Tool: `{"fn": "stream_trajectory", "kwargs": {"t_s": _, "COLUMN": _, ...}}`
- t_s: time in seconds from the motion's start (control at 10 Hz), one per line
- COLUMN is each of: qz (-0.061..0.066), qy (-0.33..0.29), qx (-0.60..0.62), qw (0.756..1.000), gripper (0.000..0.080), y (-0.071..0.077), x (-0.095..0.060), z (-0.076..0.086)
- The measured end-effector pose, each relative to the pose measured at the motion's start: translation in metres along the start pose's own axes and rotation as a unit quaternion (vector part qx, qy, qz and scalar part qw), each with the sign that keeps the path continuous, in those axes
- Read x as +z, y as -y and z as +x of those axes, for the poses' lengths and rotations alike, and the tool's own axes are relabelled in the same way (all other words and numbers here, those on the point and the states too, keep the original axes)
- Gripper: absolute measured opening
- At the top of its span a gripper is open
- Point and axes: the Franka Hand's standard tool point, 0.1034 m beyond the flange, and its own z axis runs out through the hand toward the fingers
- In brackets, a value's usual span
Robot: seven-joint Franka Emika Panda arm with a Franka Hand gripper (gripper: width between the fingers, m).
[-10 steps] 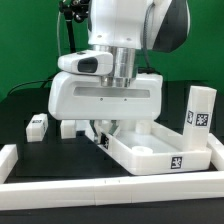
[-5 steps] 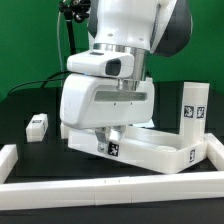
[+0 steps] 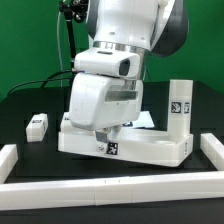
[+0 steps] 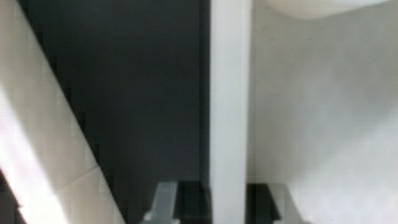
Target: Assemble desk
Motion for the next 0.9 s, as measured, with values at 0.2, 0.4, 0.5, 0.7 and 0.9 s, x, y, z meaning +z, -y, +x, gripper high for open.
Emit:
{"fn": "stream_trajectory", "kwargs": {"t_s": 0.2, "qz": -0.034, "qy": -0.004, "qx": -0.122, "qw": 0.992, "gripper": 0.0059, "y": -0.020, "x": 0.001, "z": 0.025}}
{"fn": "stream_trajectory", "kwargs": {"t_s": 0.4, "qz": -0.055, "qy": -0.007, "qx": -0.185, "qw": 0.981, "gripper": 0.0059, "y": -0.026, "x": -0.003, "z": 0.055}}
{"fn": "stream_trajectory", "kwargs": {"t_s": 0.5, "qz": -0.054, "qy": -0.004, "qx": -0.212, "qw": 0.976, "gripper": 0.0061, "y": -0.027, "x": -0.003, "z": 0.050}}
{"fn": "stream_trajectory", "kwargs": {"t_s": 0.7, "qz": -0.053, "qy": -0.003, "qx": -0.207, "qw": 0.977, "gripper": 0.0061, "y": -0.028, "x": -0.002, "z": 0.047}}
{"fn": "stream_trajectory", "kwargs": {"t_s": 0.9, "qz": -0.053, "qy": -0.003, "qx": -0.206, "qw": 0.977, "gripper": 0.0061, "y": -0.028, "x": -0.001, "z": 0.047}}
